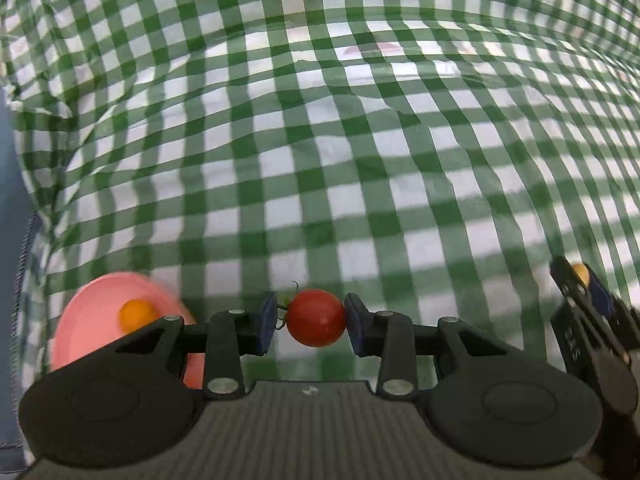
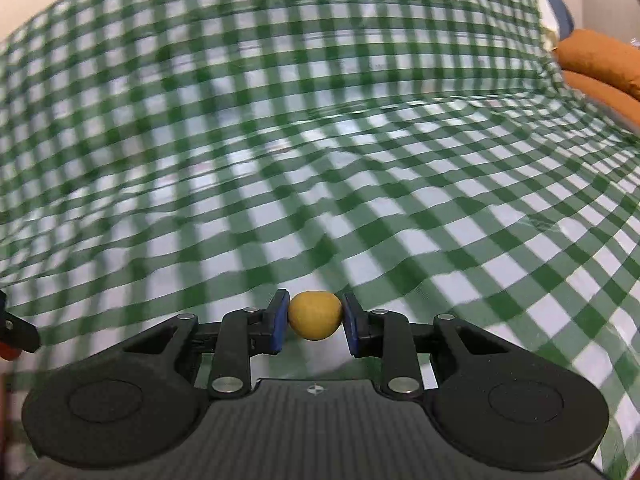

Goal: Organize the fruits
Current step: 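Carry the yellow and red tomatoes over the pink plate with both tools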

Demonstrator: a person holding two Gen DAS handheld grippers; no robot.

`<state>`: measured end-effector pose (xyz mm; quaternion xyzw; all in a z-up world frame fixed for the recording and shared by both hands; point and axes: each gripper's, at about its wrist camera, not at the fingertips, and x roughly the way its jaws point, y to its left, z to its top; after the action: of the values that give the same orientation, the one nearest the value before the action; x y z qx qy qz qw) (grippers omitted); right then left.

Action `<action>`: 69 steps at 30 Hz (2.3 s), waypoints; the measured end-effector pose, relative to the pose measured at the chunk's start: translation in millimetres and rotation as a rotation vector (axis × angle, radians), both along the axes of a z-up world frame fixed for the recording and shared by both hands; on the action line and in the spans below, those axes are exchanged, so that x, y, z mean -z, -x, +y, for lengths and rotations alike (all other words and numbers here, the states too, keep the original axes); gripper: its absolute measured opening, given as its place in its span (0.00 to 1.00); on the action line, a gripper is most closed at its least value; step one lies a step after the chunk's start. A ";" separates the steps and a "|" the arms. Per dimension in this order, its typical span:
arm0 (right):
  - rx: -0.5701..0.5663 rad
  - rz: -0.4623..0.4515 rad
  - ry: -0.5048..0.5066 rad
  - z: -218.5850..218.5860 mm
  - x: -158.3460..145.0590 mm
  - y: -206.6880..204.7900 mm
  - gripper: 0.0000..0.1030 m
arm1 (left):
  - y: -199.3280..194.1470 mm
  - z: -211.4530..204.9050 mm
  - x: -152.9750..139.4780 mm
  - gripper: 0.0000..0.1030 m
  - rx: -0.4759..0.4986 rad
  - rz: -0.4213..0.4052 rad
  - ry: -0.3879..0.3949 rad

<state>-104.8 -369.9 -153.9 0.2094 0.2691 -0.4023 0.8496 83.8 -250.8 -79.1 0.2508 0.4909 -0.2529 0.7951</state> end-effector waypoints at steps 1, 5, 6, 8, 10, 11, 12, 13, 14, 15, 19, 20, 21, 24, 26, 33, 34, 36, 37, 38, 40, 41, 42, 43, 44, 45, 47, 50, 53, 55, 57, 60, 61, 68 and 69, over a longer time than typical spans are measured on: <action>-0.025 -0.014 -0.006 10.9 -8.7 3.6 0.29 | 5.3 11.1 -5.0 0.40 0.007 -0.003 -0.003; -0.147 -0.064 0.021 64.7 -48.0 21.8 0.29 | 28.9 61.5 -20.7 0.40 0.023 -0.010 -0.015; -0.179 -0.075 0.021 79.6 -57.1 28.6 0.29 | 35.0 76.9 -26.6 0.40 0.022 -0.010 -0.016; -0.247 -0.093 0.011 108.9 -74.2 43.3 0.29 | 47.0 109.6 -36.0 0.40 0.011 -0.004 -0.014; -0.320 -0.099 0.001 136.8 -89.0 56.5 0.29 | 57.4 139.5 -43.4 0.40 0.000 -0.003 -0.013; -0.352 -0.104 -0.006 151.9 -94.6 60.9 0.29 | 62.3 153.9 -46.8 0.40 -0.007 -0.004 -0.012; -0.380 -0.110 -0.013 165.2 -100.4 64.6 0.29 | 68.3 170.9 -51.2 0.40 -0.016 -0.006 -0.010; -0.408 -0.115 -0.019 177.5 -105.5 67.5 0.29 | 73.6 186.4 -55.0 0.40 -0.026 -0.007 -0.006; -0.435 -0.120 -0.021 190.6 -111.0 70.5 0.29 | 79.0 202.2 -58.4 0.40 -0.037 -0.009 0.001; -0.458 -0.124 -0.022 201.5 -116.1 72.1 0.29 | 83.6 214.6 -61.4 0.40 -0.047 -0.010 0.006; -0.536 -0.132 0.022 242.3 -136.1 77.6 0.29 | 100.9 262.2 -67.7 0.40 -0.087 -0.020 0.030; -0.553 -0.133 0.037 251.9 -140.7 79.4 0.29 | 104.9 272.8 -68.9 0.40 -0.097 -0.021 0.038; -0.561 -0.135 0.044 258.4 -144.2 80.9 0.29 | 108.3 281.9 -69.7 0.40 -0.103 -0.024 0.045; -0.576 -0.137 0.039 274.2 -154.9 87.3 0.29 | 121.6 308.0 -74.0 0.40 -0.129 -0.046 0.069; -0.581 -0.136 0.037 282.5 -160.2 91.6 0.29 | 128.0 321.1 -77.1 0.40 -0.145 -0.055 0.090; -0.594 -0.132 0.081 302.3 -174.5 100.9 0.29 | 142.7 339.6 -84.4 0.40 -0.160 -0.081 0.143; -0.594 -0.132 0.087 303.3 -175.1 102.1 0.29 | 143.6 341.1 -85.7 0.40 -0.161 -0.081 0.152; -0.592 -0.128 0.095 305.3 -177.1 102.6 0.29 | 145.4 342.6 -87.0 0.40 -0.164 -0.083 0.164; -0.591 -0.126 0.098 306.2 -178.0 103.3 0.29 | 145.7 343.4 -87.5 0.40 -0.165 -0.085 0.167; -0.592 -0.126 0.098 305.8 -178.0 103.7 0.29 | 145.5 343.7 -87.4 0.40 -0.166 -0.085 0.171; -0.594 -0.127 0.099 305.5 -178.5 104.9 0.29 | 145.3 345.5 -87.3 0.40 -0.168 -0.084 0.178; -0.595 -0.127 0.100 305.5 -178.7 105.4 0.29 | 145.2 346.2 -87.2 0.40 -0.168 -0.082 0.180; -0.596 -0.126 0.102 305.8 -178.6 105.2 0.29 | 145.2 346.8 -87.1 0.40 -0.169 -0.082 0.181; -0.595 -0.126 0.102 306.3 -178.5 105.1 0.29 | 145.2 347.2 -87.0 0.40 -0.169 -0.083 0.182; -0.596 -0.125 0.102 306.7 -179.2 105.8 0.29 | 144.9 347.6 -86.8 0.40 -0.169 -0.083 0.183; -0.593 -0.125 0.101 307.4 -178.3 104.6 0.29 | 144.8 347.9 -86.6 0.40 -0.170 -0.082 0.183; -0.594 -0.124 0.101 307.5 -179.0 108.0 0.29 | 143.9 348.0 -86.1 0.40 -0.170 -0.080 0.184; -0.594 -0.120 0.098 306.4 -178.7 108.8 0.29 | 142.7 347.8 -84.9 0.40 -0.172 -0.076 0.184; -0.594 -0.116 0.094 304.4 -176.5 106.5 0.29 | 141.3 346.9 -83.5 0.40 -0.174 -0.071 0.181; -0.594 -0.112 0.090 303.0 -173.8 102.4 0.29 | 139.4 346.7 -82.0 0.40 -0.175 -0.065 0.179; -0.595 -0.107 0.085 301.4 -171.7 100.9 0.29 | 137.5 346.5 -79.9 0.40 -0.178 -0.059 0.176; -0.596 -0.099 0.075 298.6 -168.1 98.3 0.29 | 134.3 345.8 -77.1 0.40 -0.181 -0.048 0.174; -0.597 -0.096 0.072 298.0 -167.0 96.8 0.29 | 133.2 345.5 -76.1 0.40 -0.181 -0.044 0.173; -0.596 -0.067 0.044 289.1 -156.3 85.8 0.29 | 120.3 340.3 -69.2 0.40 -0.180 -0.021 0.164; -0.595 -0.062 0.043 288.1 -154.9 83.2 0.29 | 117.1 339.1 -68.5 0.40 -0.181 -0.019 0.163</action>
<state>-188.0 -81.8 1.0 0.1157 0.2838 -0.1347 0.9423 -33.3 88.3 -10.6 0.1424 0.4819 -0.2168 0.8370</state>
